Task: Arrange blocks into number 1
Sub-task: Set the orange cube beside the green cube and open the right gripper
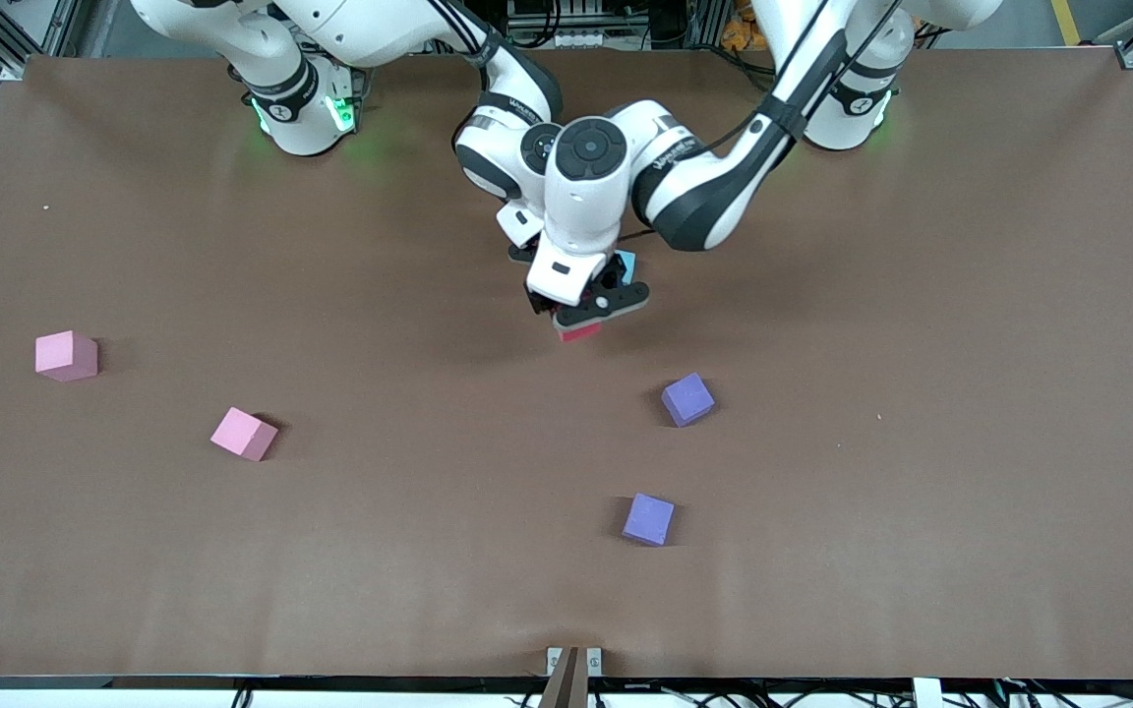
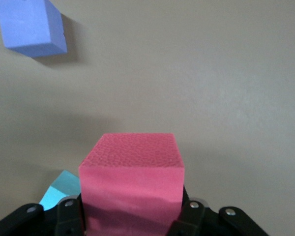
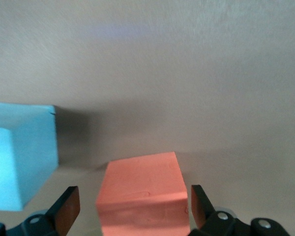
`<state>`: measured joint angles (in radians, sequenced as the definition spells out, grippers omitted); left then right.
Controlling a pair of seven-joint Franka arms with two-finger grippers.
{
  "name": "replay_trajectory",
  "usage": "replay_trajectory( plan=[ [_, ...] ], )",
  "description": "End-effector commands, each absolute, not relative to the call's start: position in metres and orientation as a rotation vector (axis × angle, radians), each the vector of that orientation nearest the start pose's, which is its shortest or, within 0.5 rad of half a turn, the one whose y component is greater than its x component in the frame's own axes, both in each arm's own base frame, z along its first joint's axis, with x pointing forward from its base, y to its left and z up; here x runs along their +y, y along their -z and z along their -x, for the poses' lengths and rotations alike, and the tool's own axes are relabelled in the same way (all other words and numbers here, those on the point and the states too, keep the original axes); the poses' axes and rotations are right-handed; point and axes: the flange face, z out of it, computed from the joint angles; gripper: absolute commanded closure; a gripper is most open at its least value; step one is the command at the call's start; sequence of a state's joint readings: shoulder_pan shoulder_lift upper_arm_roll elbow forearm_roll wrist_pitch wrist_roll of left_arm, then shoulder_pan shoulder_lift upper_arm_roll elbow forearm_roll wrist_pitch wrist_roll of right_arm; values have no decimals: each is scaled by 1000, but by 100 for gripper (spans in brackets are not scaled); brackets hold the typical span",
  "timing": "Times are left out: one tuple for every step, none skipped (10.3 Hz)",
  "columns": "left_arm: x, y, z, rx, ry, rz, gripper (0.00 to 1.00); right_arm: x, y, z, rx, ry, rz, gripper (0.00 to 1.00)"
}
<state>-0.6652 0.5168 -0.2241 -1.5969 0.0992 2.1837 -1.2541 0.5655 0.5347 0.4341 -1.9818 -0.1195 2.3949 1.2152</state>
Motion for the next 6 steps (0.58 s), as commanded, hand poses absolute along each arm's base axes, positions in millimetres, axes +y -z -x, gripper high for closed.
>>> replay_trajectory(
  plan=[
    [-525, -361, -471, -563, 47, 3211, 37, 493, -257, -347, 259, -166, 3118, 0],
    [-524, -360, -474, -578, 46, 3210, 37, 487, -268, -352, 226, -167, 3134, 0],
    [-523, -360, -476, -584, 49, 3208, 37, 486, -279, -352, 218, -157, 3137, 0],
    [-523, -361, -476, -581, 51, 3210, 37, 481, -290, -354, 212, -151, 3147, 0],
    [-523, -361, -476, -580, 53, 3209, 37, 474, -304, -357, 184, -148, 3165, 0],
    [-520, -361, -478, -580, 54, 3209, 37, 462, -319, -364, 155, -140, 3188, 0]
  ],
)
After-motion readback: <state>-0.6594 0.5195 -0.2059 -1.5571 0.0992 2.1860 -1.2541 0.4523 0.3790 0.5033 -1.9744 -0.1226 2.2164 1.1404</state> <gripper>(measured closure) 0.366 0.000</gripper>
